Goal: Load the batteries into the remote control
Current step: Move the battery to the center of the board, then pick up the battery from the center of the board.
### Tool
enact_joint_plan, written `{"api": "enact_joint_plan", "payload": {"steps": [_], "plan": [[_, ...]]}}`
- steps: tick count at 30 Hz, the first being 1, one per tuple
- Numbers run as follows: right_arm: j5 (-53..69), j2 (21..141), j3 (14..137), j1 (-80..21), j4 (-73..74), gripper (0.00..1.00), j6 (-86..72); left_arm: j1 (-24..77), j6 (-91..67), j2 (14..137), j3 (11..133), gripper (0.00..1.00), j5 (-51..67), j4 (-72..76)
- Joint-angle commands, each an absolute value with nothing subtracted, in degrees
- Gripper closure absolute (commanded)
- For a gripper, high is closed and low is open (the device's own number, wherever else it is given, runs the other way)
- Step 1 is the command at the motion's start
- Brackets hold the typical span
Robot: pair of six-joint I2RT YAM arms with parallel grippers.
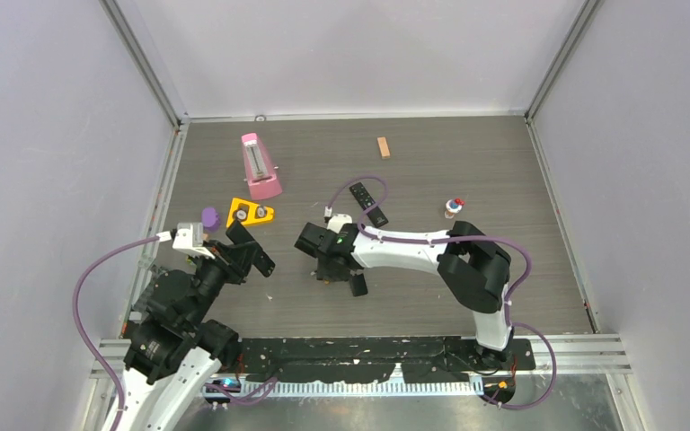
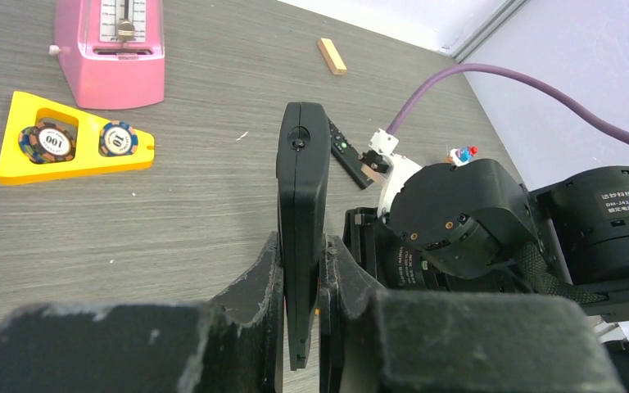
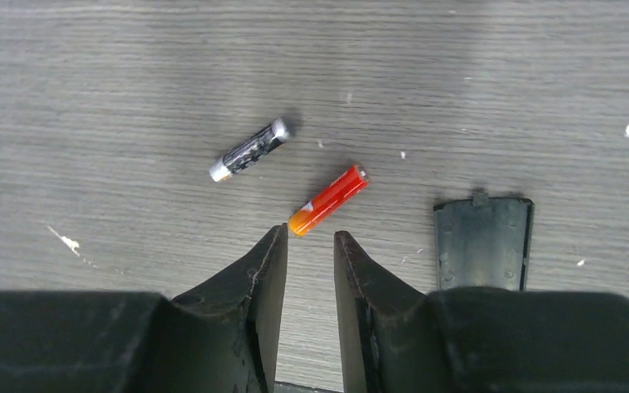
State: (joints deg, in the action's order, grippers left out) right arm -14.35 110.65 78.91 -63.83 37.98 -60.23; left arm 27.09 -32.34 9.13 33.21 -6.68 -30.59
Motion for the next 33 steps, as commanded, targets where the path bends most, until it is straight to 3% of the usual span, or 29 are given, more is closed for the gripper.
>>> {"api": "enact_joint_plan", "payload": {"steps": [1,13,15,18,20,33], "plan": [[-18.5,111.2,79.2,-63.7,41.2,0.68,-67.4,26.9,-32.6,8.4,33.1,1.0,-7.4,-28.4],[-20.7,116.0,81.8,-63.1,44.3,0.67,-68.5,26.9,-32.9,8.0,32.9,1.0,-7.0,-28.5],[-20.7,116.1,81.3,-63.0,44.0,0.72,-68.3,26.9,-33.1,8.4,32.6,1.0,-6.6,-28.2],[-21.1,115.1,79.6,-63.1,41.9,0.89,-66.7,26.9,-33.5,9.0,32.4,1.0,-5.5,-27.8],[-21.8,113.2,77.3,-63.1,38.6,0.94,-63.1,26.9,-33.9,9.4,32.2,1.0,-4.8,-27.4],[-27.5,82.8,60.2,-64.9,19.9,0.95,-35.8,26.9,-38.1,12.9,31.5,1.0,14.3,-19.8]]}}
